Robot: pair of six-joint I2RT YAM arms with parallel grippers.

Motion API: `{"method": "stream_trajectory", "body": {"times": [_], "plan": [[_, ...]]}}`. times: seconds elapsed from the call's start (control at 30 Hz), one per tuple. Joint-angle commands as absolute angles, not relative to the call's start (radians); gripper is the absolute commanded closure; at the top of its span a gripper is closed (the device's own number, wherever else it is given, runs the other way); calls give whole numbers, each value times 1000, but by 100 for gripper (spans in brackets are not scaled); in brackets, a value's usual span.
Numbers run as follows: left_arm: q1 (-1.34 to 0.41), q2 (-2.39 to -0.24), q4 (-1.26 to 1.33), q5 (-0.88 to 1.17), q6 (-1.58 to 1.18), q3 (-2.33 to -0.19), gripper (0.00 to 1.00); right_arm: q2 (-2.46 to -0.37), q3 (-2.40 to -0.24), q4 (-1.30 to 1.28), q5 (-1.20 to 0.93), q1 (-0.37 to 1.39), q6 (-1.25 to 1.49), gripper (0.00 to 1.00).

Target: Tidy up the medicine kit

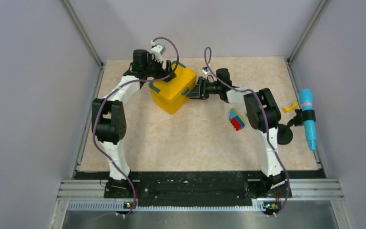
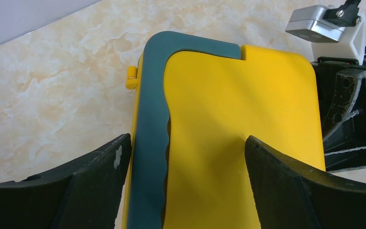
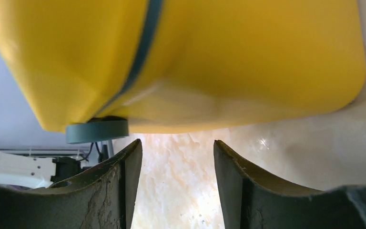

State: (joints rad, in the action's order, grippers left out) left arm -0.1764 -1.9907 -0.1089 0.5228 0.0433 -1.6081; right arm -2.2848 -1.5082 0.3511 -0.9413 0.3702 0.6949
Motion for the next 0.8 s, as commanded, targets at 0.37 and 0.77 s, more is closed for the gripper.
{"method": "stream_trajectory", "body": {"times": [0.37, 0.77], "plan": [[-136, -1746, -212, 519, 122, -1686, 5, -1898, -1635, -312, -356, 246, 9, 1], [-67, -1453, -366, 354, 113, -1495, 1, -1683, -1622, -328, 8, 247, 82, 1]]}}
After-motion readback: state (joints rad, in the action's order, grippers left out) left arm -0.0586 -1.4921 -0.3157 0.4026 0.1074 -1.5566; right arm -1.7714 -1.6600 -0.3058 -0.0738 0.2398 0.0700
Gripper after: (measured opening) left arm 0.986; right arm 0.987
